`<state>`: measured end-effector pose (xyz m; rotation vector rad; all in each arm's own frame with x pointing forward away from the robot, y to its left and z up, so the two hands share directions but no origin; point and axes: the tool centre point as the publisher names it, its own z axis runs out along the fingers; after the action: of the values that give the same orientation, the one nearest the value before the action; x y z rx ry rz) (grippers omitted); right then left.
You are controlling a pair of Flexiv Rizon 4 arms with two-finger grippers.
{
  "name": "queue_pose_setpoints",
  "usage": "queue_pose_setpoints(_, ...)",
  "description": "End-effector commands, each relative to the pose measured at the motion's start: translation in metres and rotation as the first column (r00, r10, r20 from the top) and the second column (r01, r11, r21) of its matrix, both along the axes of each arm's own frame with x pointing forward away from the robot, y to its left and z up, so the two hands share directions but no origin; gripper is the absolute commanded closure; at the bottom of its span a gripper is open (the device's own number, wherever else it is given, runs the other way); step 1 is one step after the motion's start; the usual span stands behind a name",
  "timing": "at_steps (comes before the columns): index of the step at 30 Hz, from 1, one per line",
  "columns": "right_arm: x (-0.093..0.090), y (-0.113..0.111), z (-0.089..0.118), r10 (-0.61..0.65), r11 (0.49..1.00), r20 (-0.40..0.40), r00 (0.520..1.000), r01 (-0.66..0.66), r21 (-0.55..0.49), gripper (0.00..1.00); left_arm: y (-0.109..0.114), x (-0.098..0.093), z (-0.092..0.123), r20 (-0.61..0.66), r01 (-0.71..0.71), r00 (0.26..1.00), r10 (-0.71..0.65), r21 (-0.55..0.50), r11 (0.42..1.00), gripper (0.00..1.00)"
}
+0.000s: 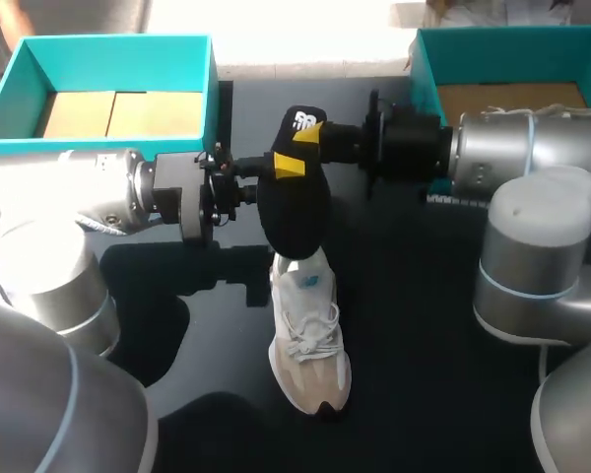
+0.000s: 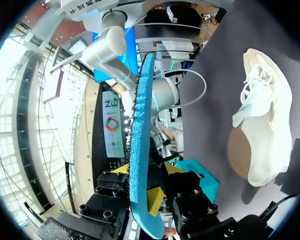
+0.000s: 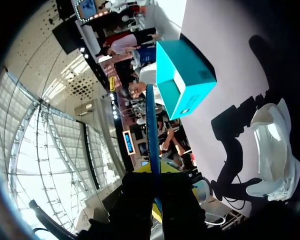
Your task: Take the shoe out of the shoebox, open the shoe tongue, remove and reinsert the insole, then place the shoe into the shoebox
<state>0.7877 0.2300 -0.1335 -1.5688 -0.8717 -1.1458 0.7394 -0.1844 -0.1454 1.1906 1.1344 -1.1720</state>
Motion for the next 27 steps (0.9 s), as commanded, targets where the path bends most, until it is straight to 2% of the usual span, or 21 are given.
queue_pose_setpoints(1, -0.003, 0.005, 0.0, -0.01, 1.0, -0.004, 1.0, 0.01, -0.007, 1.0, -0.003, -0.005, -0.001, 0.012, 0.002, 1.0, -0.002, -0.005, 1.0, 1.0)
queue_pose_setpoints(4, -0.004, 0.004, -0.001, -0.017, 1.0, -0.005, 1.0, 0.017, -0.005, 1.0, -0.003, -0.007, -0.001, 0.014, 0.009, 1.0, -0.008, -0.008, 1.0, 1.0)
queue_pose_setpoints(5, -0.005, 0.003, -0.002, -0.025, 1.0, -0.002, 1.0, 0.025, -0.01, 0.94, -0.002, -0.008, -0.001, 0.014, 0.009, 1.0, -0.009, -0.009, 1.0, 1.0)
queue_pose_setpoints(7, -0.007, -0.001, -0.003, -0.03, 0.999, 0.013, 0.999, 0.031, -0.027, 0.11, 0.0, -0.009, -0.002, 0.005, 0.01, 1.0, -0.01, -0.008, 1.0, 1.0)
queue_pose_setpoints(8, -0.008, -0.004, -0.002, -0.019, 0.999, 0.025, 1.0, 0.02, -0.033, 0.0, 0.002, -0.009, -0.002, 0.0, 0.011, 1.0, -0.011, -0.008, 1.0, 1.0)
queue_pose_setpoints(10, -0.016, -0.011, -0.004, 0.008, 0.998, 0.005, 1.0, -0.008, -0.058, 0.0, 0.009, -0.01, 0.0, -0.006, 0.013, 1.0, -0.013, -0.009, 1.0, 1.0)
queue_pose_setpoints(12, -0.022, -0.021, -0.005, 0.012, 0.997, 0.033, 0.999, -0.01, -0.078, 0.0, 0.016, -0.011, 0.001, -0.012, 0.017, 1.0, -0.018, -0.011, 1.0, 1.0)
queue_pose_setpoints(14, -0.027, -0.03, -0.005, 0.039, 0.994, 0.084, 0.996, -0.03, -0.106, 0.0, 0.024, -0.012, 0.002, -0.036, 0.025, 0.999, -0.026, -0.016, 1.0, 1.0)
queue_pose_setpoints(18, -0.034, -0.044, -0.002, 0.093, 0.992, 0.177, 0.98, -0.077, -0.095, 0.0, 0.04, -0.016, 0.005, -0.055, 0.038, 0.998, -0.038, -0.014, 0.999, 1.0)
queue_pose_setpoints(21, -0.04, -0.058, 0.002, 0.139, 0.988, 0.256, 0.957, -0.115, -0.106, 0.0, 0.049, -0.017, 0.007, -0.065, 0.041, 0.997, -0.041, -0.01, 0.999, 1.0)
queue_pose_setpoints(27, -0.05, -0.085, 0.006, 0.23, 0.973, 0.362, 0.903, -0.204, -0.109, 0.0, 0.062, -0.019, 0.011, -0.07, 0.053, 0.996, -0.053, -0.002, 0.999, 1.0)
